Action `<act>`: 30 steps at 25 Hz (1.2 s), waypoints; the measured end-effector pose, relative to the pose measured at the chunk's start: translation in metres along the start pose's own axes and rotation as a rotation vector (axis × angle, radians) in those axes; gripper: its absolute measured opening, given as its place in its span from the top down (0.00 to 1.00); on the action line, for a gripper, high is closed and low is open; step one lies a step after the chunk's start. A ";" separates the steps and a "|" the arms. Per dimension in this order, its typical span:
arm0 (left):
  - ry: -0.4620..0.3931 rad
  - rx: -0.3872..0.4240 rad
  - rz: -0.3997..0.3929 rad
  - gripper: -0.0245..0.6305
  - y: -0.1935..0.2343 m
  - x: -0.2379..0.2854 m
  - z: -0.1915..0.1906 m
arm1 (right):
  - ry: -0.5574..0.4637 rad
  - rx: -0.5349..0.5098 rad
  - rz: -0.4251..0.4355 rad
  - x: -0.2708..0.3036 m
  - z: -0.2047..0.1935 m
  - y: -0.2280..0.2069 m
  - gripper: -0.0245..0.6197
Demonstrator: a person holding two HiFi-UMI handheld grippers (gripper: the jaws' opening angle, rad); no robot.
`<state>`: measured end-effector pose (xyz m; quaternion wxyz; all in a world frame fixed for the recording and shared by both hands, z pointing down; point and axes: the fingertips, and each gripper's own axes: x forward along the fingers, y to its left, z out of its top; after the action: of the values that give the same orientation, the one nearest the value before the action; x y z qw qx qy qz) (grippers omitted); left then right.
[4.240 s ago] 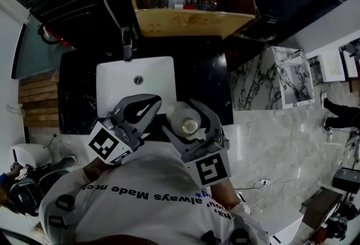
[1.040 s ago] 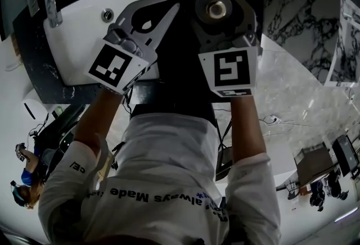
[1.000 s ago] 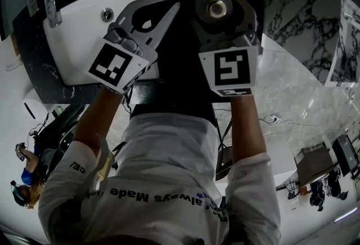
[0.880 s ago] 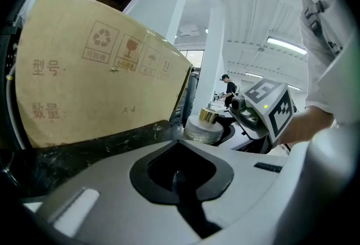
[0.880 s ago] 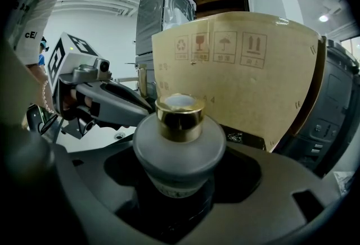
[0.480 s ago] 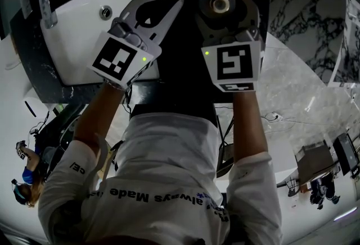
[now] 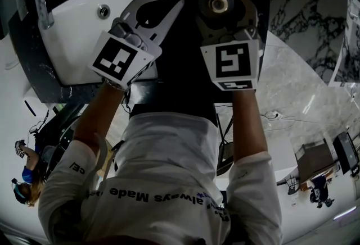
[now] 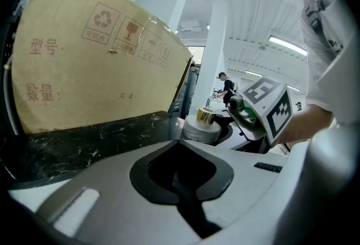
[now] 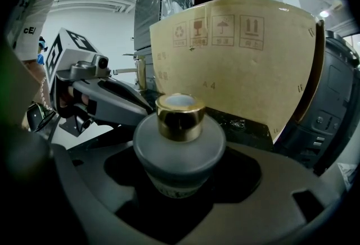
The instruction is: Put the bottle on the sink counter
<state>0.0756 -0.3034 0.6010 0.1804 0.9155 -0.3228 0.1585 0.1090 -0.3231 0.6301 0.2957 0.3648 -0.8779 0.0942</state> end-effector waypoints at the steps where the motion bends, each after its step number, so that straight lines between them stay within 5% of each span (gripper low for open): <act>1: 0.000 0.002 0.000 0.96 0.000 0.000 0.000 | 0.000 0.000 0.000 0.000 0.000 0.000 0.44; 11: 0.005 -0.014 0.003 0.96 -0.005 -0.001 0.006 | -0.019 -0.015 0.022 0.000 0.003 0.002 0.43; 30: -0.132 0.042 0.012 0.96 -0.052 -0.076 0.104 | -0.199 -0.026 0.029 -0.113 0.112 0.010 0.46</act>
<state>0.0711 -0.2705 0.4666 0.1383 0.9256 -0.3361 0.1055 0.1147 -0.2924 0.4734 0.2104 0.3557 -0.9092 0.0501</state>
